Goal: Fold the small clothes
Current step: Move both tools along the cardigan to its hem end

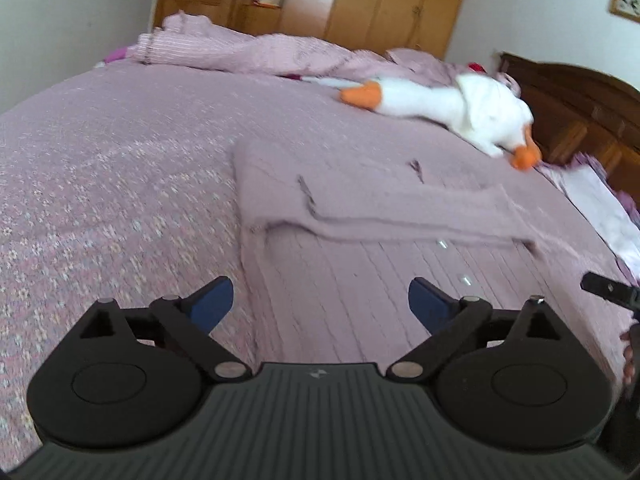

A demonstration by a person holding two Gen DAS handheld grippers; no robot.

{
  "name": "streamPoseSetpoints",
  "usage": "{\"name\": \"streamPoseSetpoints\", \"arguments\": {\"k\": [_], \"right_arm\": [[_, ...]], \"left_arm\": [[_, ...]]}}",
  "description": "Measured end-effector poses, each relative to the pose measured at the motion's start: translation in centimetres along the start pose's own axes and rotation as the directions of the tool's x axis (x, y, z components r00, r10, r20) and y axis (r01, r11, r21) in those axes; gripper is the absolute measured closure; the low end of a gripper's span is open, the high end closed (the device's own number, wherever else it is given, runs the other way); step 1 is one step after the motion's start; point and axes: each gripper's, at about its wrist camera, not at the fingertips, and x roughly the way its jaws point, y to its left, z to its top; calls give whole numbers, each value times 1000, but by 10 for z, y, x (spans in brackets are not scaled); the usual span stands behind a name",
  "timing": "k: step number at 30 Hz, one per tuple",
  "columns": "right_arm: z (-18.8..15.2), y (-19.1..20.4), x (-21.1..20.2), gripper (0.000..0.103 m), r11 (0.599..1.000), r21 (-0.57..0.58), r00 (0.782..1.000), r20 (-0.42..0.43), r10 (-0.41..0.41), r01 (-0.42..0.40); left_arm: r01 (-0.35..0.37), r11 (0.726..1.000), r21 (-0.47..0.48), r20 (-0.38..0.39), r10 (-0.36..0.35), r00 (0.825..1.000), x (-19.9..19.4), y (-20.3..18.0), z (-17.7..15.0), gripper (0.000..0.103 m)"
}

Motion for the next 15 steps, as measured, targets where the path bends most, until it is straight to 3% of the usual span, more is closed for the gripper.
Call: {"name": "streamPoseSetpoints", "arguments": {"k": [3,8,12,15], "right_arm": [[-10,-21,-12,11,996,83,998,-53,-41,46],[-25,-36,-28,12,985,171,986,-162,49,-21],[-38,-44,-41,12,965,254,975,-190,115,-64],[-44,-51,-47,12,945,310,967,-187,170,-106]], "left_arm": [[19,1000,-3,-39,-19,999,-10,-6,-16,3],[-2,1000,4,-112,3,994,-15,-14,-46,3],[-106,994,-35,-168,99,981,-10,-7,-64,3],[-89,988,-126,-185,64,981,-11,12,-73,3]]}}
